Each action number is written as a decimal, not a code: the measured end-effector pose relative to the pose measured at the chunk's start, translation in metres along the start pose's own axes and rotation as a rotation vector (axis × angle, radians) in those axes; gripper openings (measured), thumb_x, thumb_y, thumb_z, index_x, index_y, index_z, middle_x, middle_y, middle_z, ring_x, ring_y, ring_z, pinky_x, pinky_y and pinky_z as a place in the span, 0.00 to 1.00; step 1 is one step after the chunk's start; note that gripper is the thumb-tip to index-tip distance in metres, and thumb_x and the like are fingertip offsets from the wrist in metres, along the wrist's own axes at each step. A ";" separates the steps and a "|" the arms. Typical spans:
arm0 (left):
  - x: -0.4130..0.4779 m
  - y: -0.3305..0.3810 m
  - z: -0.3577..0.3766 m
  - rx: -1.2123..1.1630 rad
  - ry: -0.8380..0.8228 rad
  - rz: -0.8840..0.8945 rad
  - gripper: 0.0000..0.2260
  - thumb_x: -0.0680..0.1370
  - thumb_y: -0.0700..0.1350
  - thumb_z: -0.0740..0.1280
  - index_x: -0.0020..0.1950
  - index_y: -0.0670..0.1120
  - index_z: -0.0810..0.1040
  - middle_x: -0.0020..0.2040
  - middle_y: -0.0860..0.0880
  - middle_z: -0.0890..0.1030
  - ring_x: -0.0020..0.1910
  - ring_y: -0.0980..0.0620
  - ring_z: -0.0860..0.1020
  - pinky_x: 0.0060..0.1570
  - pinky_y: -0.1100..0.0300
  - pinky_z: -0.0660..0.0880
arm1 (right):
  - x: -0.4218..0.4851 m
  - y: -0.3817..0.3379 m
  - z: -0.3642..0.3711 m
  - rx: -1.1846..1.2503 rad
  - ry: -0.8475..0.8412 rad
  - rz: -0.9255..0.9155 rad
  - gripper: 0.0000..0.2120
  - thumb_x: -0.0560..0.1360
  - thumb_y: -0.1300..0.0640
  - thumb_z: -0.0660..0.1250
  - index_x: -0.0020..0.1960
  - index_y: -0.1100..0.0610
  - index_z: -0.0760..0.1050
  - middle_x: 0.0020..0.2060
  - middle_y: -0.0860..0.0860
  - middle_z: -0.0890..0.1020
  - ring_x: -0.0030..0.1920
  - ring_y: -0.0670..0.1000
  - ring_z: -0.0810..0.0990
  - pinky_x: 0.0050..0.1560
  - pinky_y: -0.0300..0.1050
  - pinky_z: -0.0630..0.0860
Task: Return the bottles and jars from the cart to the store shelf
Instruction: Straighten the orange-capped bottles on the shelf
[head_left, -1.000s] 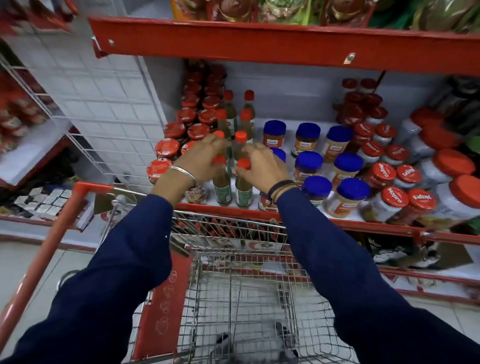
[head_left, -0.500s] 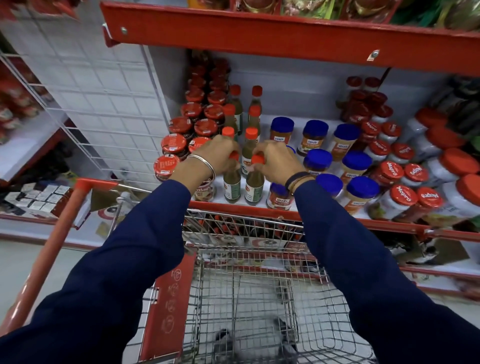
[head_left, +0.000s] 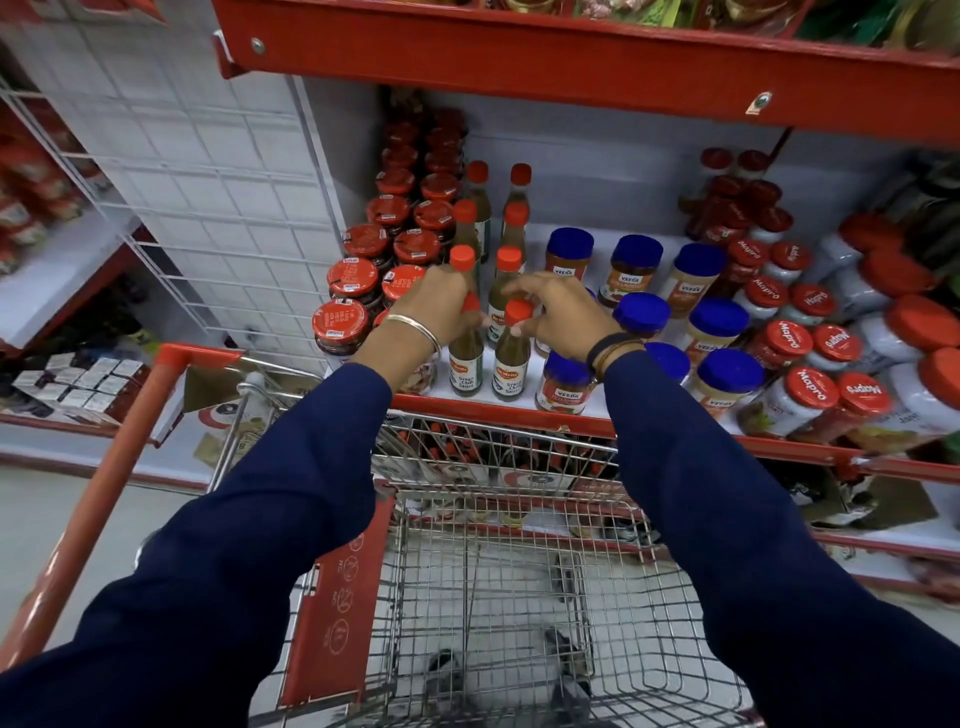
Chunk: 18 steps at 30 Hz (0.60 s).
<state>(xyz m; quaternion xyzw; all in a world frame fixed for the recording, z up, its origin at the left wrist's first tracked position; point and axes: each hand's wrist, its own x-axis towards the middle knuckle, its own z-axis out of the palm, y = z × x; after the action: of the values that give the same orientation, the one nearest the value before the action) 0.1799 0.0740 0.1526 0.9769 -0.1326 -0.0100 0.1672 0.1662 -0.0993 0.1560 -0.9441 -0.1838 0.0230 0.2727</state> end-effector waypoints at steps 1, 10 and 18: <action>-0.003 -0.001 0.004 -0.052 0.022 -0.026 0.20 0.70 0.47 0.72 0.58 0.39 0.74 0.56 0.37 0.78 0.54 0.37 0.77 0.54 0.47 0.76 | -0.001 0.001 0.003 0.056 0.006 0.037 0.27 0.70 0.64 0.72 0.67 0.57 0.69 0.63 0.56 0.76 0.61 0.55 0.75 0.58 0.45 0.72; -0.031 0.001 0.043 -0.601 0.181 -0.320 0.16 0.72 0.36 0.69 0.59 0.37 0.72 0.54 0.38 0.82 0.54 0.41 0.79 0.54 0.54 0.74 | -0.004 0.016 0.034 0.309 0.040 0.293 0.20 0.68 0.64 0.74 0.58 0.61 0.75 0.55 0.58 0.82 0.56 0.56 0.80 0.61 0.51 0.75; -0.031 -0.006 0.047 -0.534 0.218 -0.243 0.11 0.72 0.41 0.70 0.52 0.38 0.76 0.48 0.38 0.83 0.47 0.41 0.81 0.52 0.48 0.78 | -0.006 0.014 0.039 0.370 0.127 0.291 0.17 0.66 0.63 0.75 0.55 0.61 0.78 0.51 0.58 0.84 0.52 0.54 0.82 0.59 0.51 0.78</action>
<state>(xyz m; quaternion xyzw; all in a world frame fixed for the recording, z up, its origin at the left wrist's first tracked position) 0.1485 0.0723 0.1051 0.9025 0.0113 0.0404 0.4286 0.1595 -0.0929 0.1148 -0.8942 -0.0212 0.0359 0.4458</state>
